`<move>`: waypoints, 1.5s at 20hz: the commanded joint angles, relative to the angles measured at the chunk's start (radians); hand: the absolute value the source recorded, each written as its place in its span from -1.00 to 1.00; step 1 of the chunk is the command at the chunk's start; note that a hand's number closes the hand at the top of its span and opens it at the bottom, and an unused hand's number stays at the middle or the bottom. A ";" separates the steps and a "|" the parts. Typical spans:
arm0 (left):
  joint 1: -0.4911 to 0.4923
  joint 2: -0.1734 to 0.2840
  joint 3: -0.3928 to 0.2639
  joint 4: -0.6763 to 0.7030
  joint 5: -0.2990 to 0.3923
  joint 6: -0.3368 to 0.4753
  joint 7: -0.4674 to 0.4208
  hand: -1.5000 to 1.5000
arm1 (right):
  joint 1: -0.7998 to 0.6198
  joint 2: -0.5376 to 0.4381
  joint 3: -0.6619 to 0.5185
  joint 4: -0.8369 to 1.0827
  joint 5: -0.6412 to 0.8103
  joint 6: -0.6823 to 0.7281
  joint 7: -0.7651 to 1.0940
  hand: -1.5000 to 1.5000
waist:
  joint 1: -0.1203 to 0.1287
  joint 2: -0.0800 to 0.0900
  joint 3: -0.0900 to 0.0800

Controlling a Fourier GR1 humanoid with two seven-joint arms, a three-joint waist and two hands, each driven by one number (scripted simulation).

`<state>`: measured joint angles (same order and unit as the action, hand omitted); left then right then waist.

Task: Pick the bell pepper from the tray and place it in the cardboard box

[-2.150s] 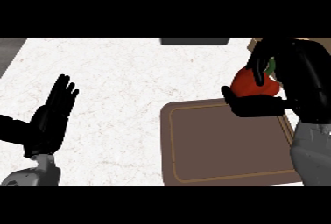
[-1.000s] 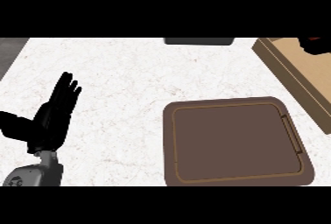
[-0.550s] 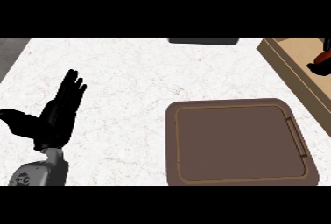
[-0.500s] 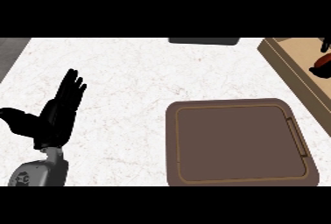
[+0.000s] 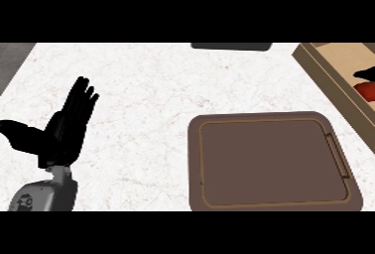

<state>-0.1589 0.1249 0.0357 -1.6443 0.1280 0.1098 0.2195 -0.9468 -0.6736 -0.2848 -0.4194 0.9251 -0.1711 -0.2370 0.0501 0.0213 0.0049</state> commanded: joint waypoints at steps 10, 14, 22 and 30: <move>0.054 0.020 0.011 -0.024 0.015 -0.035 -0.016 0.00 | -0.122 -0.057 -0.396 0.107 -0.434 0.172 -0.141 -1.00 | -0.012 -0.011 -0.002; 0.033 0.010 0.015 -0.026 0.014 -0.008 0.030 0.00 | -0.102 -0.075 -0.476 0.130 -0.524 0.212 -0.162 -1.00 | -0.026 -0.012 -0.002; 0.052 0.000 0.015 -0.013 -0.002 -0.012 -0.027 0.00 | -0.001 -0.199 -0.551 0.175 -0.607 0.281 -0.247 -1.00 | -0.020 -0.007 -0.002; 0.013 0.011 0.044 0.011 0.011 -0.017 -0.031 0.00 | 0.098 -0.276 -0.586 0.215 -0.656 0.380 -0.307 -1.00 | -0.017 -0.004 -0.001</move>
